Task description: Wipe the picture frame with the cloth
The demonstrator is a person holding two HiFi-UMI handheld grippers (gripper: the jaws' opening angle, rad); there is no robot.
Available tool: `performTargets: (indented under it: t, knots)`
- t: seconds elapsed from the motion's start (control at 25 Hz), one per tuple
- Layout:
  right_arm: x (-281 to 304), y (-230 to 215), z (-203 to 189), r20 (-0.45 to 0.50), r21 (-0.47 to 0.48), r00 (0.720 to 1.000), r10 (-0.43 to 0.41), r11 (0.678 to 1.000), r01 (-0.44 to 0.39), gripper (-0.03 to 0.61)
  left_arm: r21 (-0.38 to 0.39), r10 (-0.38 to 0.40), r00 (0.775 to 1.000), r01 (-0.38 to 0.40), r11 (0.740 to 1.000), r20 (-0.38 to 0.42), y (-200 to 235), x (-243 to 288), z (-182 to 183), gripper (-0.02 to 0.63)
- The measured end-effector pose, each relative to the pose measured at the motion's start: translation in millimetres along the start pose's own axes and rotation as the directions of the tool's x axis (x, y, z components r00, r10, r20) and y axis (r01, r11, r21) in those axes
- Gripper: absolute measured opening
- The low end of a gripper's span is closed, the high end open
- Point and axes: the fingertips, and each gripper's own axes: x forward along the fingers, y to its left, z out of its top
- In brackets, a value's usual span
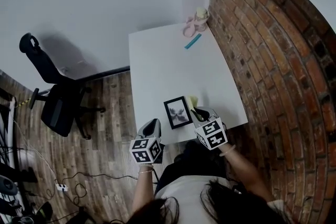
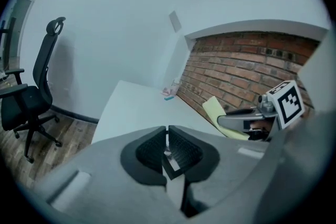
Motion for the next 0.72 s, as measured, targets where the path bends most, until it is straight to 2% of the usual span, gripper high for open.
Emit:
performTargets:
  t: [0.28,0.44,0.72]
  knots:
    - [-21,0,12,0.065,-0.012,0.998,-0.002,1.0,0.002,0.034,0.048,0.028,0.999,-0.03,0.998,0.044,-13,-12,10,0.003]
    - [-37,2,22,0.111,-0.052,0.994,0.01,0.999,-0.004,0.034,0.068,0.044,0.996,-0.049,0.996,0.082,-28,-18,20,0.0]
    - [-68,9,39,0.19,-0.099,0.981,0.048,0.995,-0.029,0.032,0.104,0.047,0.984,-0.066,0.992,0.173,-59,-31,48,0.0]
